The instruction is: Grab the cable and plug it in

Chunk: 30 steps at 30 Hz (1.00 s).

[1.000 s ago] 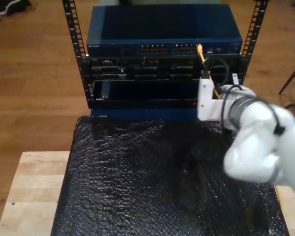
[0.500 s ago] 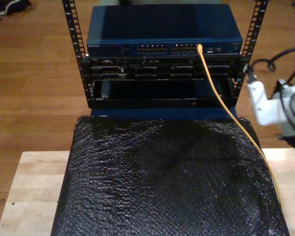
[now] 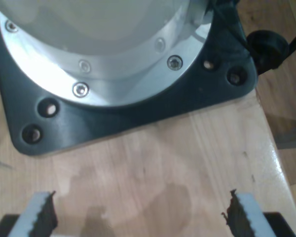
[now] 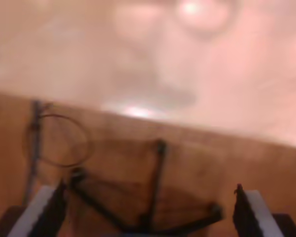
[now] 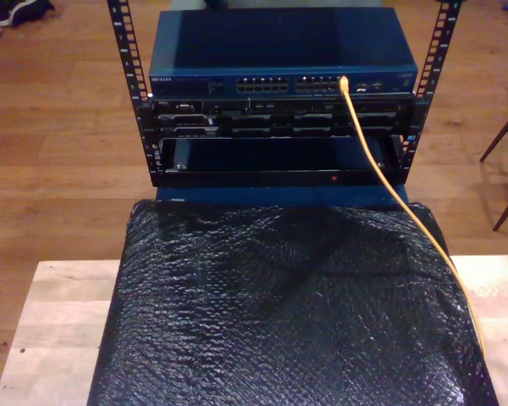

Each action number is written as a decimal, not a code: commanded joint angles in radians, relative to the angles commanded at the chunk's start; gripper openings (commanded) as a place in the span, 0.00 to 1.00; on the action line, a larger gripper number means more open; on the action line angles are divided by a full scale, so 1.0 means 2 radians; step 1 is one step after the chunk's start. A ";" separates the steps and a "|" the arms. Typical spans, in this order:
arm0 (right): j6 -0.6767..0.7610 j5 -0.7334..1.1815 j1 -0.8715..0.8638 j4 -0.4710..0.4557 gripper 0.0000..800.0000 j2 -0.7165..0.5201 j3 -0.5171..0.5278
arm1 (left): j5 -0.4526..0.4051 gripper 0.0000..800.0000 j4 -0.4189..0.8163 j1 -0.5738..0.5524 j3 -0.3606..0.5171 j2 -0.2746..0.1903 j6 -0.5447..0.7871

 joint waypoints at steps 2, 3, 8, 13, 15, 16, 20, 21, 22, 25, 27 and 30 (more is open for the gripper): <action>-0.036 0.018 -0.038 -0.001 1.00 -0.018 0.012 | 0.000 1.00 0.000 0.000 0.000 0.000 0.000; -0.054 0.021 -0.057 -0.001 1.00 -0.028 0.017 | 0.000 1.00 0.000 0.000 0.000 0.000 0.000; -0.140 0.029 -0.148 -0.001 1.00 -0.071 0.057 | 0.000 1.00 0.000 0.000 0.000 0.000 0.000; -0.226 0.035 -0.221 -0.001 1.00 -0.104 0.105 | 0.000 1.00 0.000 0.000 0.000 0.000 0.000; -0.249 0.034 -0.252 -0.002 1.00 -0.114 0.127 | 0.000 1.00 0.000 0.000 0.000 0.000 0.000; -0.258 0.034 -0.265 -0.002 1.00 -0.117 0.138 | 0.000 1.00 0.000 0.000 0.000 0.000 0.000; -0.283 0.025 -0.305 -0.002 1.00 -0.117 0.177 | 0.000 1.00 0.000 0.000 0.000 0.000 0.000; -0.289 0.018 -0.313 -0.002 1.00 -0.117 0.186 | 0.000 1.00 0.000 0.000 0.000 0.000 0.000; -0.295 0.010 -0.320 -0.002 1.00 -0.117 0.197 | 0.000 1.00 0.000 0.000 0.000 0.000 0.000; -0.308 -0.025 -0.338 -0.002 1.00 -0.117 0.229 | 0.000 1.00 0.000 0.000 0.000 0.000 0.000; -0.310 -0.051 -0.348 -0.002 1.00 -0.117 0.249 | 0.000 1.00 0.000 0.000 0.000 0.000 0.000; -0.311 -0.083 -0.355 -0.002 1.00 -0.110 0.270 | 0.000 1.00 0.000 0.000 0.000 0.000 0.000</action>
